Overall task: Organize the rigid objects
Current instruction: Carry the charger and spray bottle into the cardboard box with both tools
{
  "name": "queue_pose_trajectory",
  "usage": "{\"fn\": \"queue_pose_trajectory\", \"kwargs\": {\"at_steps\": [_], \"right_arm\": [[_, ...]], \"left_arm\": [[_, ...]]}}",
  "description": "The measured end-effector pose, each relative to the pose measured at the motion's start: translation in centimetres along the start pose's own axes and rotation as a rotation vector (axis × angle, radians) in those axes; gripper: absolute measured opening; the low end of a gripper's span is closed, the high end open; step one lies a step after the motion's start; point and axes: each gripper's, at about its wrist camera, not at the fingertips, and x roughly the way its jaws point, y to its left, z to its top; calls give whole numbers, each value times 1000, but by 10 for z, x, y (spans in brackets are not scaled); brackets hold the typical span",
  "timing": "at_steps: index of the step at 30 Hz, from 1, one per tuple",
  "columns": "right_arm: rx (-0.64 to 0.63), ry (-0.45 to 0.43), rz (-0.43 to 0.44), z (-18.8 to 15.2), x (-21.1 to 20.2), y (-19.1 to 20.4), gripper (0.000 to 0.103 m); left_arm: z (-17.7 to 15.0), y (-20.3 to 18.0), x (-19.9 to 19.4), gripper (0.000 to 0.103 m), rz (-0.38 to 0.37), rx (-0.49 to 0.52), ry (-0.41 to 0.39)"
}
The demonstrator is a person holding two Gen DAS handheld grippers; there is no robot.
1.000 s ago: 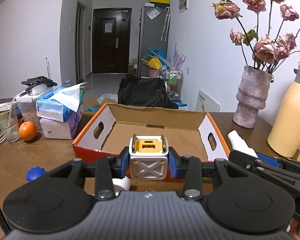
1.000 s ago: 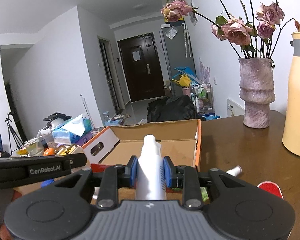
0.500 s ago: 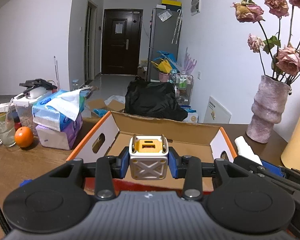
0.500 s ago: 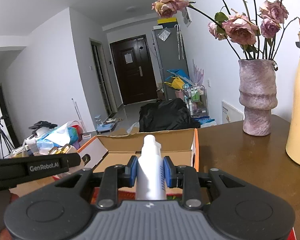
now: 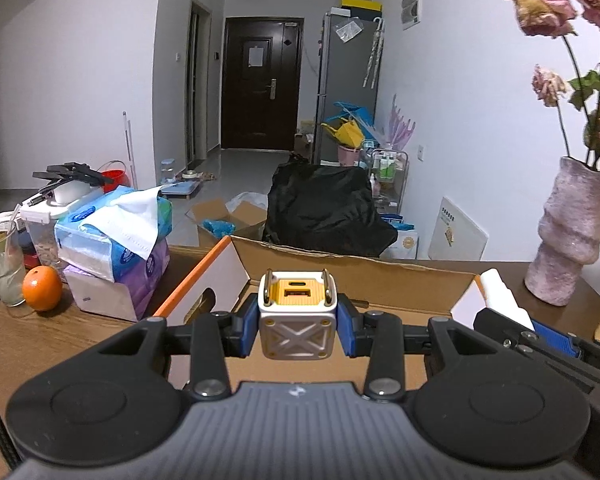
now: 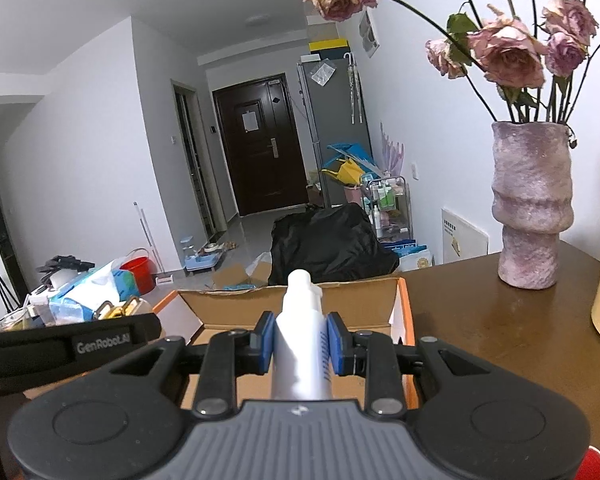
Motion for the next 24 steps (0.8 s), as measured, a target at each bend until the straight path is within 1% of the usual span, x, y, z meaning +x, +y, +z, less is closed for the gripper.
{"fn": "queue_pose_trajectory", "kwargs": {"at_steps": [8, 14, 19, 24], "right_arm": [[5, 6, -11, 5, 28, 3, 26], [8, 23, -18, 5, 49, 4, 26], [11, 44, -20, 0, 61, 3, 26], [-4, 70, -29, -6, 70, 4, 26]], "left_arm": [[8, 4, 33, 40, 43, -27, 23], [7, 4, 58, 40, 68, -16, 55], [3, 4, 74, 40, 76, -6, 88], [0, 4, 79, 40, 69, 9, 104]]}}
